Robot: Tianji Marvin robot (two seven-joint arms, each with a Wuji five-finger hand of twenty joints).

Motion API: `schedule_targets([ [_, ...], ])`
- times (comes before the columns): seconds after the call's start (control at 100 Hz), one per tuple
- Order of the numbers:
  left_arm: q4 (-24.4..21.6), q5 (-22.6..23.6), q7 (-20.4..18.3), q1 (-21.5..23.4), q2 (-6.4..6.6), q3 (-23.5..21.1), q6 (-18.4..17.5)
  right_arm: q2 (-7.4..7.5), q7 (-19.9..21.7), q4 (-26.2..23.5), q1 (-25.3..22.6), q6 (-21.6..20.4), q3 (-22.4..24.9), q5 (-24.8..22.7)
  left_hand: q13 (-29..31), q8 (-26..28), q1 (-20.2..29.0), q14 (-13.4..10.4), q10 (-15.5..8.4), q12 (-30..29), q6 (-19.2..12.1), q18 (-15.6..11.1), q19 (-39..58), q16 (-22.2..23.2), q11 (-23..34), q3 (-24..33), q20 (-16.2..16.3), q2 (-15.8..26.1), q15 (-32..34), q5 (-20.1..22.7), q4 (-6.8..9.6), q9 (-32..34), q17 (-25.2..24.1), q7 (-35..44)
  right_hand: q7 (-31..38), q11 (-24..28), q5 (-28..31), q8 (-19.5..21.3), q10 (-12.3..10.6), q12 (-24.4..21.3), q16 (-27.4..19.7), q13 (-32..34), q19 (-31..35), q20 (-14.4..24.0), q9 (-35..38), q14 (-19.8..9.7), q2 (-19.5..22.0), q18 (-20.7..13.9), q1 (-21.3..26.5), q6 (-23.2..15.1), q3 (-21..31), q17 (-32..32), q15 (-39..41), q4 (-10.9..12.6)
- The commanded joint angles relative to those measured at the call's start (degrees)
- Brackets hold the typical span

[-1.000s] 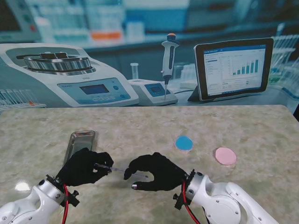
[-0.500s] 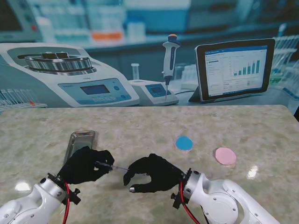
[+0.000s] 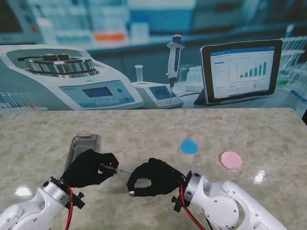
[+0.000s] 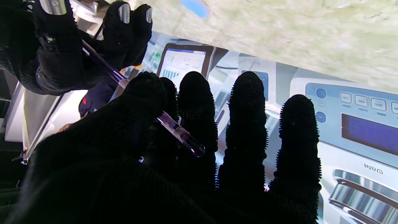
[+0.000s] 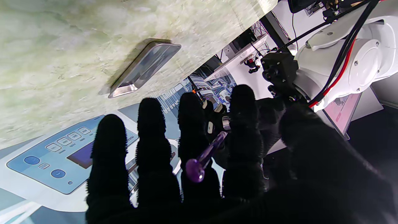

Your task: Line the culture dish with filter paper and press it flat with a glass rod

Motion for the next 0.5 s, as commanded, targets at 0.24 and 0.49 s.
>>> schedule_targets([
  [0.24,0.1,-0.8,-0.6,-0.1,0.02,0.4,1.0,-0.82,-1.6,1.4,1.0,-0.7,-1.6,0.9,2.5,1.5,2.1,0.4,-1.3,0.9,-6.2,2.0,2.3,0.8,1.6,4.6,2.3,1.6,2.0,4.4,0.32,1.5,0.4,5.8,3.9,7.6,9.8,3.6,1.4,5.4,4.8,9.3,9.8,3.8,9.0,1.8,-2.5,0.2,-0.8,3.5,7.3,6.9,9.4,-1.6],
  [0.49,0.2,-1.3,-0.3,-0.1,-0.04,0.7,1.1,-1.55,-4.2,2.8,1.6,-1.4,-2.8,1.8,2.5,1.2,2.4,0.4,-1.2,0.7,-5.9,2.1,2.3,0.7,1.5,4.1,2.3,1.8,1.9,4.3,0.48,1.5,0.4,5.6,9.8,16.2,18.4,8.1,3.0,11.2,10.2,17.8,18.2,6.0,17.3,3.9,-3.7,-0.2,-1.0,5.0,14.8,15.3,21.1,-1.9],
])
